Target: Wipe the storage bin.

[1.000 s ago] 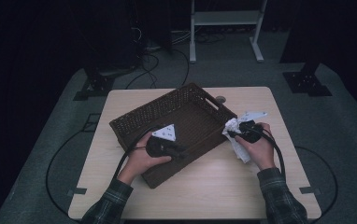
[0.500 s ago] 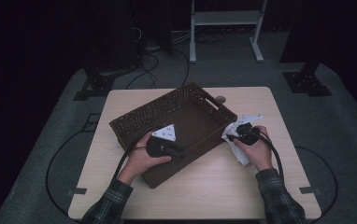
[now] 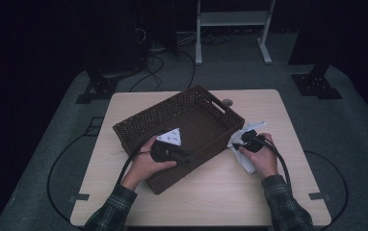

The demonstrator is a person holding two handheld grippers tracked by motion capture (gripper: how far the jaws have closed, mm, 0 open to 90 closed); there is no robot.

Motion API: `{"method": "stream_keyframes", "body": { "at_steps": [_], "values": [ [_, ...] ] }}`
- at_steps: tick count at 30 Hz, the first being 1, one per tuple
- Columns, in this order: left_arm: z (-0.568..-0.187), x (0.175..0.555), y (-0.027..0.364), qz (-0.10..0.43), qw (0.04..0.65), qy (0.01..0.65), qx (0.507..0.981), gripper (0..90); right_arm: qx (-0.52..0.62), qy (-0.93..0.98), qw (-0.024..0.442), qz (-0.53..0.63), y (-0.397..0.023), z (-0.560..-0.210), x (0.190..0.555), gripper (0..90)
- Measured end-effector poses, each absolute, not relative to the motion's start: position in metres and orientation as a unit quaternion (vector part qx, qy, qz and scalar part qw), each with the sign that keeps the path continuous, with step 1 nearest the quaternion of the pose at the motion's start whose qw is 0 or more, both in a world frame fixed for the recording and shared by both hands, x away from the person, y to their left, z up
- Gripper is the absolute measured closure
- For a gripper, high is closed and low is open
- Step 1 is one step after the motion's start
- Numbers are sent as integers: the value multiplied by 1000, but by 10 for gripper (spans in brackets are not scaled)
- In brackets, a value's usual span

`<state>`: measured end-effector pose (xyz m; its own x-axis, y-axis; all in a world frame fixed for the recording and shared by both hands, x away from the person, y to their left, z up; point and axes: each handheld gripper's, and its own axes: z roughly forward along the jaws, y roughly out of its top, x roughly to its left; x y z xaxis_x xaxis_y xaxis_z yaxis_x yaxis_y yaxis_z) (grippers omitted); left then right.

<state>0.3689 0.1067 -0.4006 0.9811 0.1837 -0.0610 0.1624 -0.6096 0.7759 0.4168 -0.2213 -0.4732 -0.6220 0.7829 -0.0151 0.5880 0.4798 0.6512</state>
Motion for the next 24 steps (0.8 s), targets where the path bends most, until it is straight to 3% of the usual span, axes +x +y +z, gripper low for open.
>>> {"method": "stream_keyframes", "body": {
  "at_steps": [8,24],
  "values": [
    [-400,369,107,12,431,96,897,695,404,848,155,306,-220,-475,416,760],
    [-400,369,107,13,431,96,897,694,373,840,183,349,-212,-437,400,761]
  ]
}}
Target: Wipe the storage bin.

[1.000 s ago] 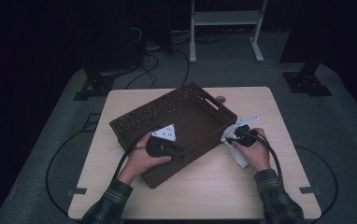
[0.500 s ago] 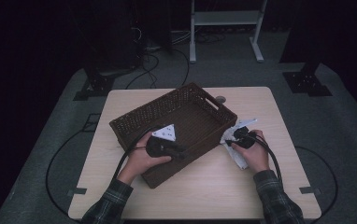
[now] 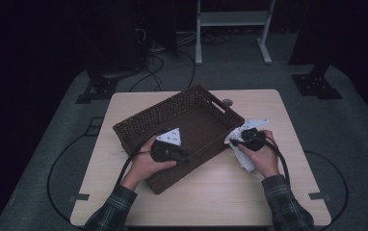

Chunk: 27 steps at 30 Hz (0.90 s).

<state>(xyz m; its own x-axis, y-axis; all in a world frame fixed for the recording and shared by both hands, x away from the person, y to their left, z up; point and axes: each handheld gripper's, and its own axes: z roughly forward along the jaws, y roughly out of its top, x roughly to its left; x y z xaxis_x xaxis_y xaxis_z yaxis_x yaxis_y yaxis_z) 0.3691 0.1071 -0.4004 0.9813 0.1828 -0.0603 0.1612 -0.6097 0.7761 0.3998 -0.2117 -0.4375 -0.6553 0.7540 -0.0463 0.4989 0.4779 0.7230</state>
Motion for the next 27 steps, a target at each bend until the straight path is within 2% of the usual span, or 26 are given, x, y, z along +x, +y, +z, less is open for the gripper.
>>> {"method": "stream_keyframes", "body": {
  "at_steps": [15,27],
  "values": [
    [-400,369,107,12,431,96,897,694,350,830,204,382,-210,-407,385,760],
    [-401,369,107,13,431,97,897,694,341,841,199,370,-201,-413,386,760]
  ]
}}
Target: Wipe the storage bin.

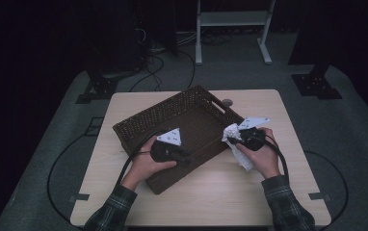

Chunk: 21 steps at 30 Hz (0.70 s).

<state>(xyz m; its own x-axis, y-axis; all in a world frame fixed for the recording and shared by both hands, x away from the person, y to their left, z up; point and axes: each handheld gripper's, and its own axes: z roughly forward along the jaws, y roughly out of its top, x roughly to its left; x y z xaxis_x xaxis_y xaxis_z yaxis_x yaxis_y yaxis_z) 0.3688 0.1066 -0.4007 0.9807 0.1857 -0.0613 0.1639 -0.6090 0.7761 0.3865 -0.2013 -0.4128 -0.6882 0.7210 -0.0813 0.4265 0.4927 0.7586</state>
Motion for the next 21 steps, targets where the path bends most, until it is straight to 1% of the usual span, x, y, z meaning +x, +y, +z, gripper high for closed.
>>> {"method": "stream_keyframes", "body": {
  "at_steps": [21],
  "values": [
    [-401,369,106,13,431,97,897,694,346,864,166,325,-193,-451,399,759]
  ]
}}
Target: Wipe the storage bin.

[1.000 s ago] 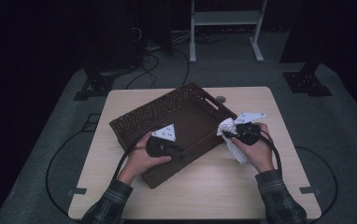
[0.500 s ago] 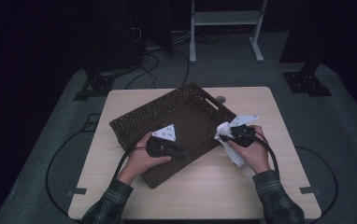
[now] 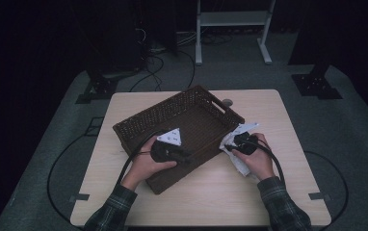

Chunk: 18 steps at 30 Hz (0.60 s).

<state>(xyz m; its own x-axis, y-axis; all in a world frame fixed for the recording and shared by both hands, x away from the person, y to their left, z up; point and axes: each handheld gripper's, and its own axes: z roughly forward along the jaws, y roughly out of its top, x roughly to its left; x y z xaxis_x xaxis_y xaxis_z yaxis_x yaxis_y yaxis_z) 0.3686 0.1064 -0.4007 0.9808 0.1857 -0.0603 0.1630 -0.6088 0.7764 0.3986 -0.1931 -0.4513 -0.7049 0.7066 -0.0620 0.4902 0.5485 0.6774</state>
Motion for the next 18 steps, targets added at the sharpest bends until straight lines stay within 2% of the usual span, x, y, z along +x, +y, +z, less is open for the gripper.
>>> {"method": "stream_keyframes", "body": {
  "at_steps": [18],
  "values": [
    [-401,368,106,14,428,95,899,687,358,865,139,322,-194,-471,403,757]
  ]
}}
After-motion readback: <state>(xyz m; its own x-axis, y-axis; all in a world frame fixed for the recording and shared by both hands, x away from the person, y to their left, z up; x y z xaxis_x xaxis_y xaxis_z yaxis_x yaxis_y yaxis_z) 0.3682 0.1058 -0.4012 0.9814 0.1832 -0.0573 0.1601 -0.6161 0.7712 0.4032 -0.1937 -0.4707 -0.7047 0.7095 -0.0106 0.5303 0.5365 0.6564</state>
